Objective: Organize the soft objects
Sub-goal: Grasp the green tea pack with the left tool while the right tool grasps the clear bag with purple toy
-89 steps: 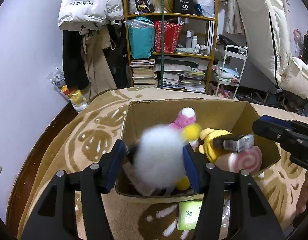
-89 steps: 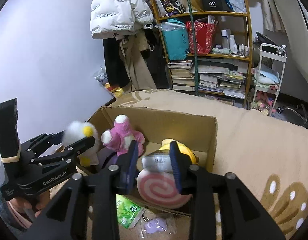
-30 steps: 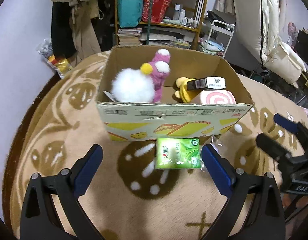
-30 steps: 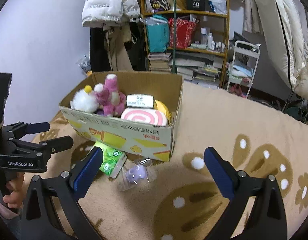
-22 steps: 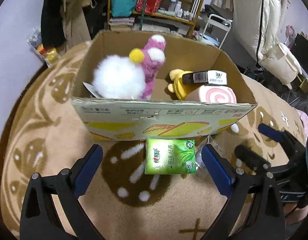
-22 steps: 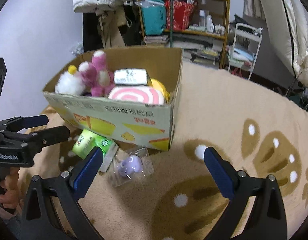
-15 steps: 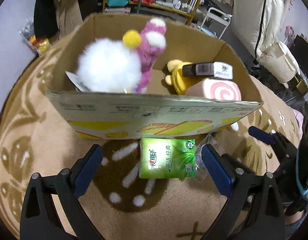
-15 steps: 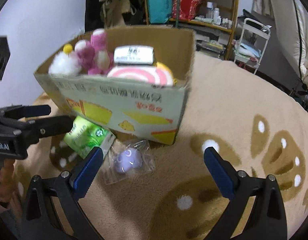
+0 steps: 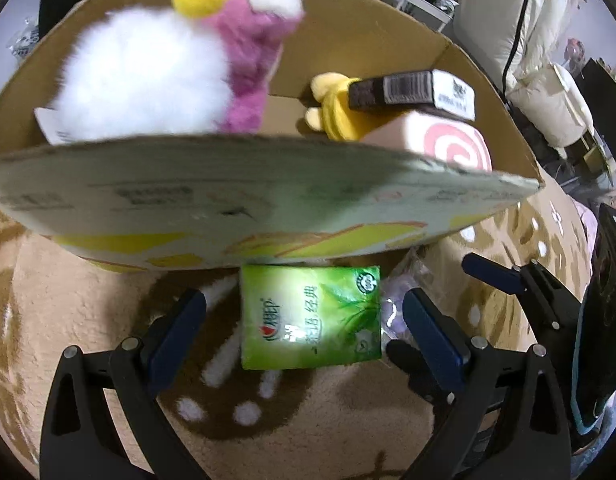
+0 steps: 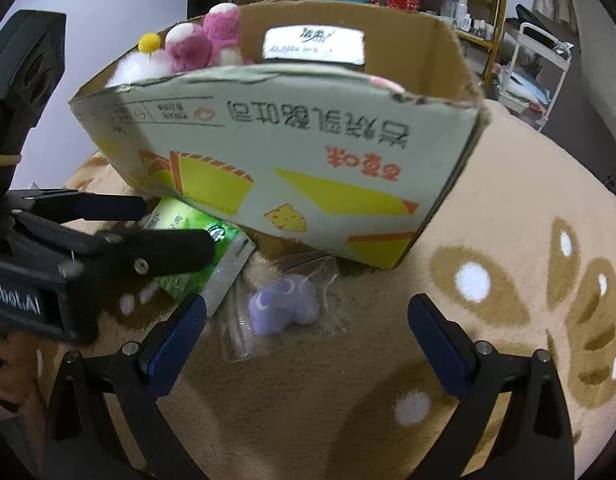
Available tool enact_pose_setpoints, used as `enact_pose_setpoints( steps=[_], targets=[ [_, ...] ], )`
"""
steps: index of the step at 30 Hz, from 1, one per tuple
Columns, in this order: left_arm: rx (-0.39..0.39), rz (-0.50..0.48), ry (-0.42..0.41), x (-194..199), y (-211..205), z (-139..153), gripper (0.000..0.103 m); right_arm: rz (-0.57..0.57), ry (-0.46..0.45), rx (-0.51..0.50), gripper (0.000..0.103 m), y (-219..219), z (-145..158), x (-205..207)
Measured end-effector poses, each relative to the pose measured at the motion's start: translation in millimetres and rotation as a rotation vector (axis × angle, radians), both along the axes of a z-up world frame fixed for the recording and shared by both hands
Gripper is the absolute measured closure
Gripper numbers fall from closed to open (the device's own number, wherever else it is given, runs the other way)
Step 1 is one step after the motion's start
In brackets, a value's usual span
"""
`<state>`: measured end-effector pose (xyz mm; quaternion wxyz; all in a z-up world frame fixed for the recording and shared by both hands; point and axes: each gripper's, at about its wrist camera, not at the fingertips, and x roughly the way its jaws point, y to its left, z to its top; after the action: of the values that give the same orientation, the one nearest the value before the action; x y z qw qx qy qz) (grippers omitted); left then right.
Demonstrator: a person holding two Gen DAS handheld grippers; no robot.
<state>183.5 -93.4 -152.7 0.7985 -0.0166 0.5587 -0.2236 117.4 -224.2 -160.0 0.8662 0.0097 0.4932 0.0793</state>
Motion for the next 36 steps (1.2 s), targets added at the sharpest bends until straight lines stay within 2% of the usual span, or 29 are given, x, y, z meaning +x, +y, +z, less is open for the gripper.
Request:
enact_pose_setpoints(
  steps=[7, 17, 22, 25, 27, 30, 34, 36],
  targets=[
    [0.023, -0.028, 0.033, -1.3, -10.3, -9.8, 0.005, 0.017, 0.034, 0.045, 0.0, 6.2, -7.2, -0.2],
    [0.098, -0.055, 0.016, -4.8, -25.2, -18.5, 0.005, 0.014, 0.054, 0.073, 0.0, 8.6, -12.7, 4.0],
    [0.115, -0.059, 0.013, -6.9, -30.3, -21.3, 0.006, 0.023, 0.069, 0.029, 0.0, 12.2, -18.7, 6.2],
    [0.141, -0.054, 0.018, -7.5, -33.4, -23.2, 0.012, 0.029, 0.067, 0.01, 0.0, 18.2, -21.5, 7.3],
    [0.165, -0.045, 0.016, -7.9, -31.9, -23.7, 0.022, 0.027, 0.067, 0.003, 0.0, 27.4, -25.2, 10.5],
    [0.16, -0.027, 0.019, -7.5, -25.5, -22.0, 0.027, 0.029, 0.061, -0.016, 0.0, 32.8, -28.4, 12.0],
    [0.122, -0.009, 0.029, -7.1, -17.9, -20.9, 0.027, 0.033, 0.052, -0.047, 0.0, 38.4, -32.5, 13.5],
    [0.11, -0.002, 0.03, -7.4, -15.8, -20.7, 0.028, 0.017, 0.062, -0.029, 0.0, 38.2, -33.3, 15.3]
  ],
)
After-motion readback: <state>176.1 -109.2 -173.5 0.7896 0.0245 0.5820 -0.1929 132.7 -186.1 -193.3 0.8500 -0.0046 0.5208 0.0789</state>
